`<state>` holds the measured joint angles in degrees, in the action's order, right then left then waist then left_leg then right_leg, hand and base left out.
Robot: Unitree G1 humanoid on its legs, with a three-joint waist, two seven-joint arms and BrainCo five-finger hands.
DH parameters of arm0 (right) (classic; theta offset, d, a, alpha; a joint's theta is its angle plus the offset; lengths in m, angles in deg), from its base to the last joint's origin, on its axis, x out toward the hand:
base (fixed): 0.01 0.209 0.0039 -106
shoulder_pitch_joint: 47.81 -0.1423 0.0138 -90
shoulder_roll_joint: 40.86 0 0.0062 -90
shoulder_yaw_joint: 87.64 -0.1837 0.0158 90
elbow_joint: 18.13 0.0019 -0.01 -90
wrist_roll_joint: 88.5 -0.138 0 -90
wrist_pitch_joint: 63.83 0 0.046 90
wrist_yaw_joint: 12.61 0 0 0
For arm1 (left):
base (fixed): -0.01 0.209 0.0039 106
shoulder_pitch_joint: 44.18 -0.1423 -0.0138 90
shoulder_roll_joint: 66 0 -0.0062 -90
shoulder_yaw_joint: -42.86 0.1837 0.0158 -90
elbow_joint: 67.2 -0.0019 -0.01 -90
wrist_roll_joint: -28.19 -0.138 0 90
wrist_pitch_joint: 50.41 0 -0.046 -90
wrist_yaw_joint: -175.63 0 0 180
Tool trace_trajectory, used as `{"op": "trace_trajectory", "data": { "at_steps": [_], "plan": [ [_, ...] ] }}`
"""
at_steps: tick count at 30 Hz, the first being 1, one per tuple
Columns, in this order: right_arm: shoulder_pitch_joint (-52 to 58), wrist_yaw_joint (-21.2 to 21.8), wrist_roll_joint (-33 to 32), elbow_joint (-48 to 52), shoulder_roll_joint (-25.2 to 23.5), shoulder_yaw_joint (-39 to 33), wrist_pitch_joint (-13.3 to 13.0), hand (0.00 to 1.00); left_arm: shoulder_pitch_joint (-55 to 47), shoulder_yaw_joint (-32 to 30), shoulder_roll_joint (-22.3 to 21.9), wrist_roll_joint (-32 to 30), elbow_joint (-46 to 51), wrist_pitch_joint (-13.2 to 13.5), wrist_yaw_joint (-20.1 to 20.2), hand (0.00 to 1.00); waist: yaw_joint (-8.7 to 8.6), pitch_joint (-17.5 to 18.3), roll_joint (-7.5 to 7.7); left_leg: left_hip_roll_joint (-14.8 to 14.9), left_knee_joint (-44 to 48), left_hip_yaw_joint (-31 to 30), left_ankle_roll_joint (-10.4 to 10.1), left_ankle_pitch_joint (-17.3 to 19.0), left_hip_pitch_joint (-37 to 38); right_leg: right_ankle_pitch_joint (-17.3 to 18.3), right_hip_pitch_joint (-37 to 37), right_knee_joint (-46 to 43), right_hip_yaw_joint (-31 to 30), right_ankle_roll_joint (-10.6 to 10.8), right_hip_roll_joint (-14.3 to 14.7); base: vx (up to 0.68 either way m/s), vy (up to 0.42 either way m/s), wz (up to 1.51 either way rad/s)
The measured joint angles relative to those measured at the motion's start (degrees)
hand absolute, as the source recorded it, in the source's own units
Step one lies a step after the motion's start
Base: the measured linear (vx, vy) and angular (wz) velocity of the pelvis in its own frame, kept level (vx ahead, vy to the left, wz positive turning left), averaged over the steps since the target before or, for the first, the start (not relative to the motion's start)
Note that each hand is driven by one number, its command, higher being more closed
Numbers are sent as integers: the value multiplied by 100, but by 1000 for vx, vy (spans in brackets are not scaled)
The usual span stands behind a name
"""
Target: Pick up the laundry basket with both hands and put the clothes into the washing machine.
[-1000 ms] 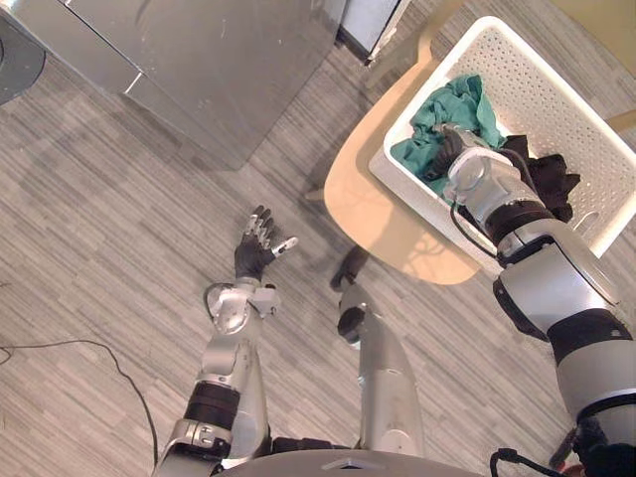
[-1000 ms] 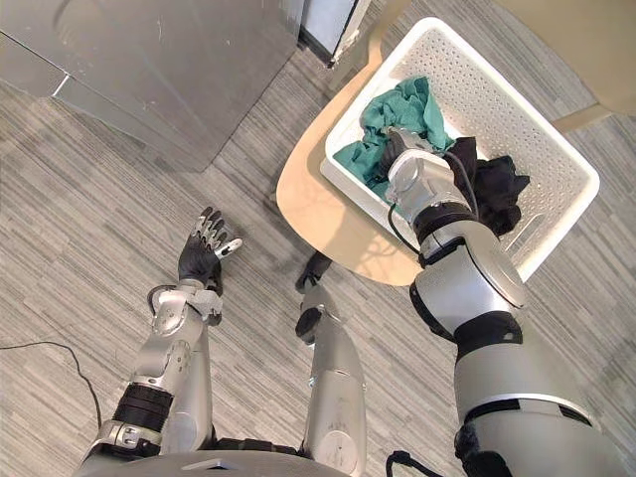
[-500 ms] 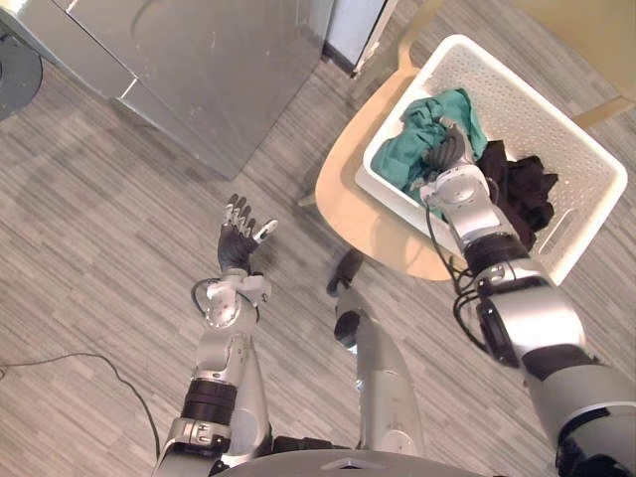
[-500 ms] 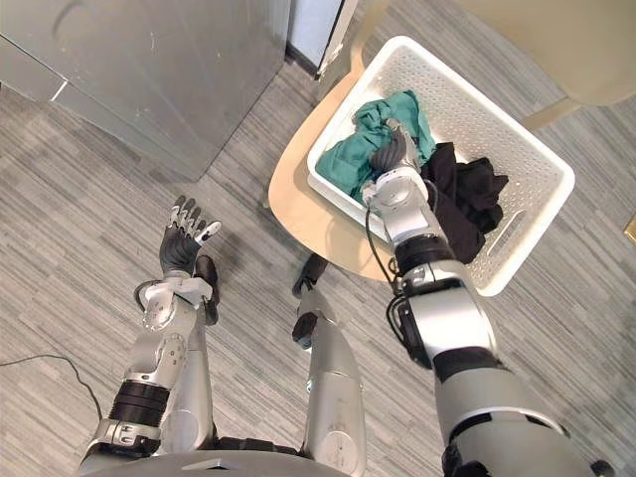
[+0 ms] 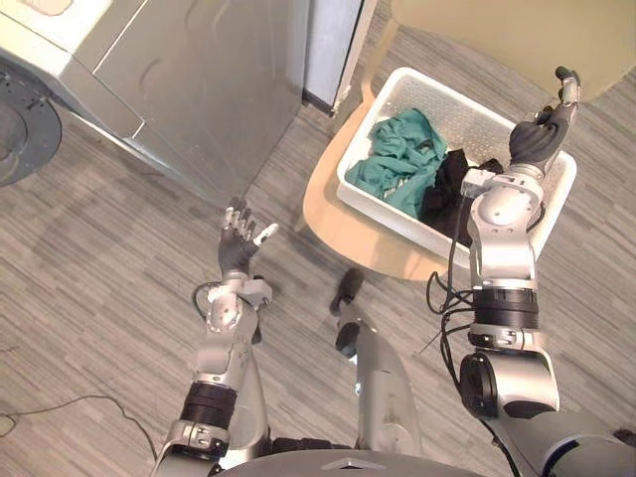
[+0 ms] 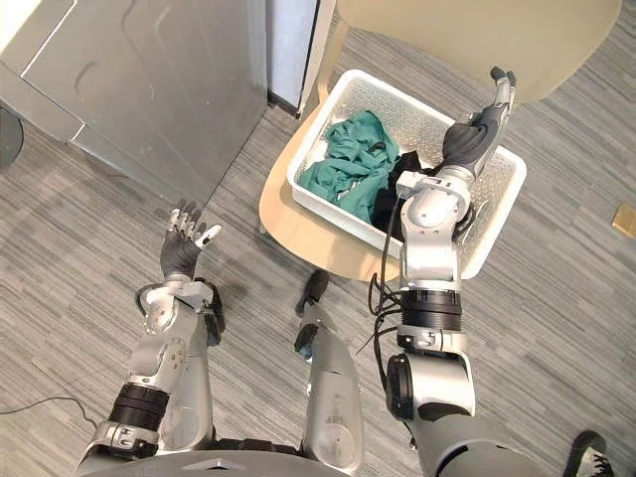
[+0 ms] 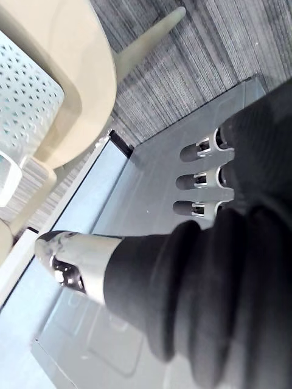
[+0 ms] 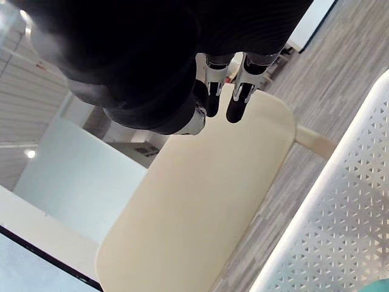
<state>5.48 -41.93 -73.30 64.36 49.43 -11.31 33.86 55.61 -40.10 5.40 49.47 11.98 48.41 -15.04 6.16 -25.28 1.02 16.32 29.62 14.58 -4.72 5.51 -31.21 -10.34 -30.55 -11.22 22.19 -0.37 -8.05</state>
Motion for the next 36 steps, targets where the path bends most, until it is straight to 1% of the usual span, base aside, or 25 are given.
{"op": "trace_trajectory", "data": {
  "at_steps": [1,3,5,7,8,9,10,11,12,13,15,18,20,23,24,26,28,30,33,36],
  "plan": [
    [103,46,49,-19,3,-3,0,0,-8,49,15,2,-32,0,39,0,-22,0,0,-14,-24,-12,-1,1,81,-6,78,-3,-3,2,0,0,0,0],
    [177,86,39,-28,19,-5,-16,0,-43,188,118,5,-58,0,102,0,-41,-1,2,-74,-86,-26,-24,-11,159,-46,110,-2,-39,21,-17,0,0,0],
    [175,297,27,-190,24,37,-113,0,-44,273,238,18,-118,-4,144,0,-62,-2,4,-97,-87,-31,-55,9,162,-69,103,16,-72,12,-17,-25,-16,-4],
    [185,587,20,-656,95,210,-133,0,-47,272,276,105,-155,-20,159,0,-118,-6,11,-128,-90,-61,-58,11,136,-56,100,86,-85,-9,-16,-40,-13,-1],
    [190,679,-27,-777,112,249,-135,0,-44,275,279,105,-170,-24,161,0,-121,-7,13,-137,-96,-62,-58,11,131,-54,97,130,-95,-7,-13,-52,-9,-5],
    [195,814,-159,-1058,126,311,-155,0,-40,285,283,99,-199,-33,163,0,-117,-8,14,-149,-168,-76,-56,-3,133,7,103,238,-102,52,5,-46,-35,-10],
    [193,901,-268,-1313,124,353,-179,0,-40,295,292,96,-241,-40,163,0,-105,-27,-2,-126,-315,-118,-53,-71,134,110,-5,-37,-119,-1,-12,-37,-34,3],
    [210,951,-351,-1432,126,369,-184,0,-33,321,323,96,-264,-42,164,0,-139,-46,3,-148,-300,-141,-78,-87,114,140,-49,-324,-143,-65,-79,6,-44,27],
    [241,1047,-479,-1695,148,403,-230,0,50,386,380,95,-341,-57,186,0,-157,-87,2,-190,-216,-253,-114,-90,81,226,-41,-426,-120,-106,-92,13,-50,28],
    [235,1176,-639,-1888,146,448,-261,0,77,397,411,95,-340,-68,221,0,-110,-90,7,-185,-229,-327,-135,-102,40,258,-55,-392,-105,-150,-45,10,-65,18],
    [135,1255,-718,-2186,165,449,-305,0,79,426,439,95,-341,-80,233,0,-115,-114,10,-189,-293,-356,-141,-143,0,251,-70,-310,-77,-141,-18,-17,-62,1],
    [-277,1295,-947,-2955,318,450,-315,0,92,429,427,98,-337,-86,236,0,-113,-128,3,-186,-291,-366,-140,-144,-65,171,-80,-179,-70,-82,13,-31,-27,-3],
    [-702,1313,-1099,-3348,533,462,-324,0,184,421,409,102,-334,-85,234,0,-87,-162,-23,-180,-275,-394,-111,-166,-227,55,-118,1,14,-62,28,-25,-7,6],
    [-1078,1380,-1137,-3463,767,549,-354,0,343,415,361,103,-316,-84,228,0,-38,-277,-65,-171,-248,-458,-91,-195,-404,-64,-142,172,99,-24,47,-5,-8,11],
    [-1260,1391,-1137,-3540,871,662,-363,0,368,415,330,105,-295,-85,226,0,-26,-298,-89,-167,-219,-497,-84,-199,-525,-108,-174,251,169,18,52,-5,-1,15],
    [-1482,1394,-1138,-3707,915,730,-368,0,341,412,295,105,-169,-86,220,0,6,-302,-92,-127,-133,-525,-32,-202,-677,-158,-214,327,224,12,86,10,-6,10],
    [-1784,1395,-1134,-3918,924,1029,-369,0,279,387,260,108,44,-85,218,0,58,-302,-92,-81,-13,-531,-26,-158,-830,-194,-282,359,244,41,113,32,-7,0],
    [-1971,1400,-1122,-4055,942,1240,-370,0,295,346,194,110,156,-81,217,0,79,-302,-92,-62,66,-539,7,-115,-934,-205,-338,364,262,39,118,47,5,-1],
    [-2132,1415,-1062,-4163,1119,1573,-366,0,298,293,105,119,264,-80,214,0,110,-302,-92,-41,157,-612,19,-54,-1086,-223,-370,393,354,19,131,56,11,6],
    [-2362,1419,-1035,-4451,1198,1658,-360,0,291,218,85,151,308,-80,207,0,144,-302,-92,-41,154,-635,15,-39,-1103,-245,-370,378,373,-12,135,55,9,6]
  ]
}}
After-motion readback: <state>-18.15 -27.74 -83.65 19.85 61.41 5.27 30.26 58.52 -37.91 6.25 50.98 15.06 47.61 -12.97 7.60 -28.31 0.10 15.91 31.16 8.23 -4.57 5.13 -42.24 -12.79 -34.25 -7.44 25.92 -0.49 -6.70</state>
